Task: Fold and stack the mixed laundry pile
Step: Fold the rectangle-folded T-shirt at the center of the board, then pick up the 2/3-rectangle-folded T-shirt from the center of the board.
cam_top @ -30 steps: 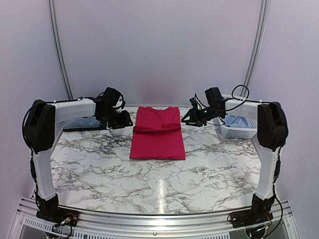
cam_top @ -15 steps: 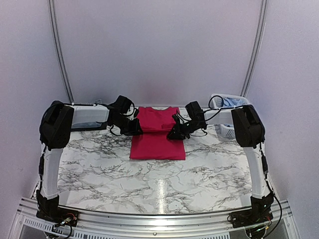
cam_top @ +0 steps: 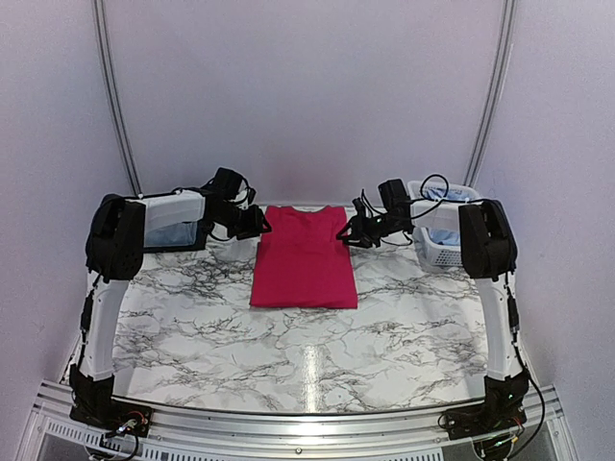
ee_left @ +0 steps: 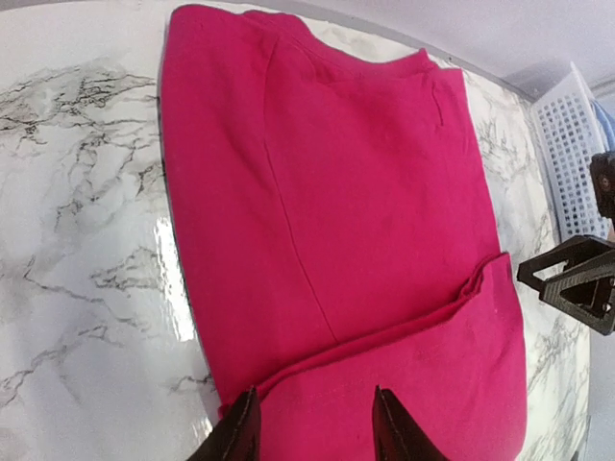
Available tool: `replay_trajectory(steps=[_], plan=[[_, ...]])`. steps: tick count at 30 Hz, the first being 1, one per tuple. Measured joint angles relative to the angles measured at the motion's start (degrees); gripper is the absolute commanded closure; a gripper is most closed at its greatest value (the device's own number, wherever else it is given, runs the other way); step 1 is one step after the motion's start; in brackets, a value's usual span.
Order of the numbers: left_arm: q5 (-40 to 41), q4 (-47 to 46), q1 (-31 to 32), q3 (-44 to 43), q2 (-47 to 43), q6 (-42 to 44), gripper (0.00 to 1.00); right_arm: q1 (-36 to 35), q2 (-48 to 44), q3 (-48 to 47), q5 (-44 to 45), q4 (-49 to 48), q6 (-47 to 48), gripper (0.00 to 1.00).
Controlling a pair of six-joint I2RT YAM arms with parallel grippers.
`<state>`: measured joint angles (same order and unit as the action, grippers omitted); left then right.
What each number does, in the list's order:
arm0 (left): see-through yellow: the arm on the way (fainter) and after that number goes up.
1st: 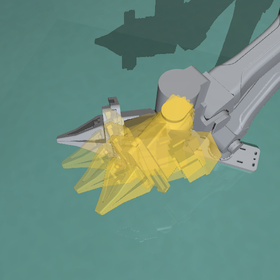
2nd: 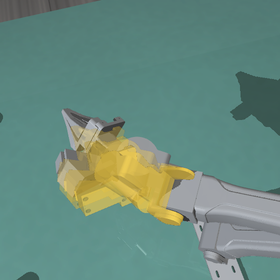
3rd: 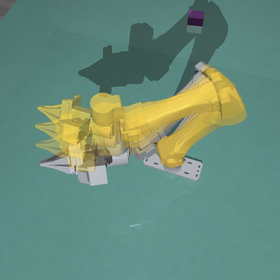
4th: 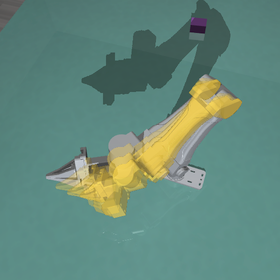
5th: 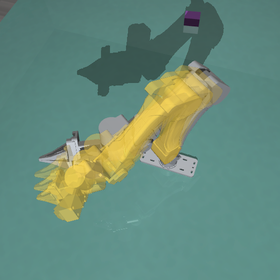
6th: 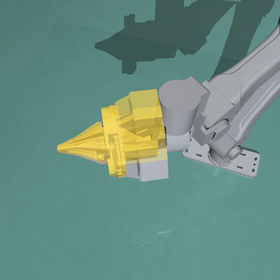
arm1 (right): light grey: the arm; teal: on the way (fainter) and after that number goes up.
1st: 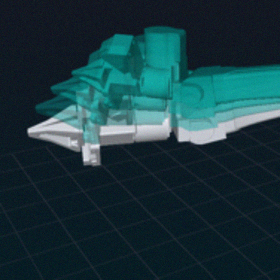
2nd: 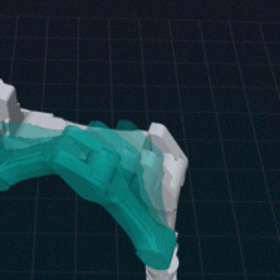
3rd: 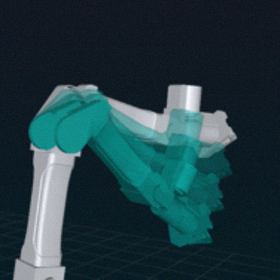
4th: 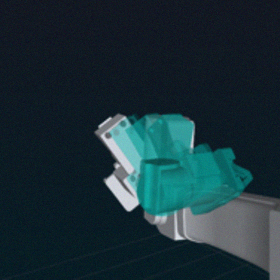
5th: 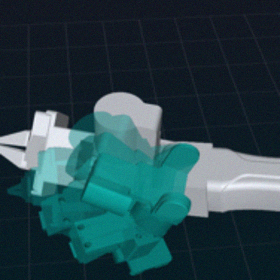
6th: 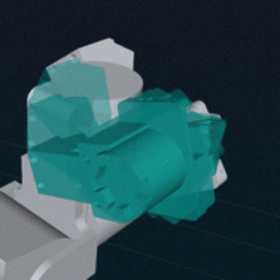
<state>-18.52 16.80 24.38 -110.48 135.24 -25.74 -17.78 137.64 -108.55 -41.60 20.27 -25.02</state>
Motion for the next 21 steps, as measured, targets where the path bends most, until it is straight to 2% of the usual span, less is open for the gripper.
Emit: replay_trajectory(steps=[2,5,11,15,21], plan=[[-0.96,-0.37,0.00,4.31,-3.48,-0.33,0.48,-0.17,-3.48,5.09,-1.40,-1.03,-0.48,0.61],[-2.71,-0.94,1.84,13.31,-11.04,-0.74,0.44,-1.53,-12.09,15.43,-4.33,-2.95,-2.36,0.60],[-9.66,-8.50,11.50,30.93,-24.63,-5.07,0.43,-10.86,-25.18,30.64,-9.11,-11.63,-7.13,0.61],[-13.70,-19.43,13.99,41.00,-26.47,-11.41,0.43,-14.78,-25.88,39.30,-10.56,-18.51,-10.60,0.63],[-15.06,-30.27,12.57,49.07,-22.93,-18.51,0.44,-12.55,-21.16,48.11,-9.68,-23.39,-11.91,0.66]])
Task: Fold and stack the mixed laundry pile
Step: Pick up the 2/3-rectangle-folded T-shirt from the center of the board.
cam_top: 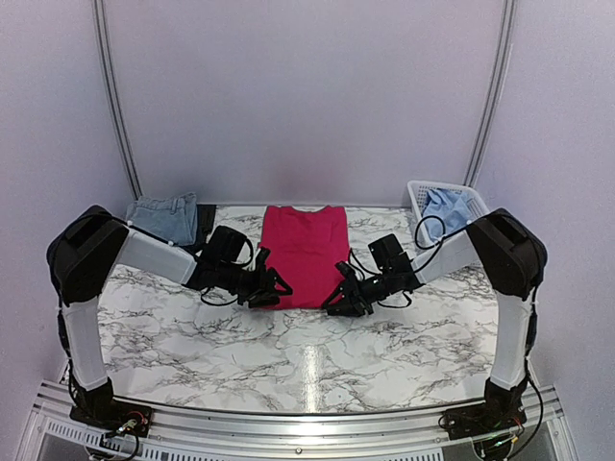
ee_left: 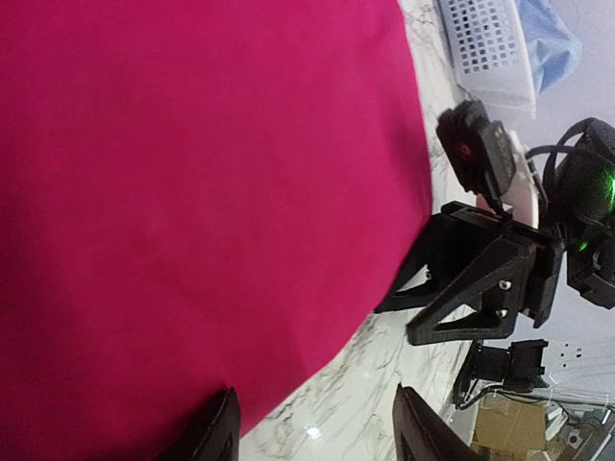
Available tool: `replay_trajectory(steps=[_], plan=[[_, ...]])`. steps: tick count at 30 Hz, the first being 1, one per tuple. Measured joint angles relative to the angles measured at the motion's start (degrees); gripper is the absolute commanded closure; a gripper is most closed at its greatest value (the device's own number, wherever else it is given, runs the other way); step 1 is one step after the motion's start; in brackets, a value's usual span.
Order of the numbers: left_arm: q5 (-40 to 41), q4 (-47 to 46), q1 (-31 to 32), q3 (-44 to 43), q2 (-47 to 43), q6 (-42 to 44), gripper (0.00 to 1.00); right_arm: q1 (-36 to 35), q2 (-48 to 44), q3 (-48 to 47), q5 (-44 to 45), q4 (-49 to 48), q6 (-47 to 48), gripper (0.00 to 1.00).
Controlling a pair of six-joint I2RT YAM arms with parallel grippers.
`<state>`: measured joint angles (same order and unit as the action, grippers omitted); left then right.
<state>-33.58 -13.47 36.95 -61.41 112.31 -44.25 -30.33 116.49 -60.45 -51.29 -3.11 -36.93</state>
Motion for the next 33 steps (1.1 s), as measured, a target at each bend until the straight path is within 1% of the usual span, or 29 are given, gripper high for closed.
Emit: replay_trajectory(steps=[4,7,10,14,17,19,23,28,33], plan=[[0.07,-5.75,-0.26,5.11,0.31,-2.14,0.44,1.46,-0.61,3.52,-1.33,-4.26,0.70,0.66],[0.63,-9.09,-0.79,9.75,-2.23,-3.10,0.44,2.38,-3.02,6.69,-0.87,-4.61,1.68,0.66],[0.90,-8.96,-2.14,15.30,-6.40,-3.41,0.44,4.00,-6.49,9.73,-0.15,-2.40,2.99,0.66],[1.88,-7.21,-5.16,18.93,-11.32,-2.89,0.45,5.42,-11.28,10.69,2.49,3.85,5.49,0.65],[4.17,-4.09,-6.19,18.25,-14.03,-1.05,0.50,6.14,-15.04,10.01,5.01,7.69,7.41,0.64],[6.08,-1.03,-6.14,16.28,-14.16,0.70,0.53,6.51,-15.32,7.65,7.52,10.60,9.09,0.64],[8.74,3.85,-6.12,12.41,-12.83,3.23,0.56,6.75,-13.05,3.50,11.56,13.94,11.37,0.64],[10.25,7.67,-5.68,8.90,-8.98,5.70,0.56,6.71,-8.44,0.87,14.51,17.00,13.49,0.64],[10.54,9.01,-3.74,6.82,-6.29,7.26,0.57,6.40,-6.71,-1.05,14.38,17.09,14.58,0.75]])
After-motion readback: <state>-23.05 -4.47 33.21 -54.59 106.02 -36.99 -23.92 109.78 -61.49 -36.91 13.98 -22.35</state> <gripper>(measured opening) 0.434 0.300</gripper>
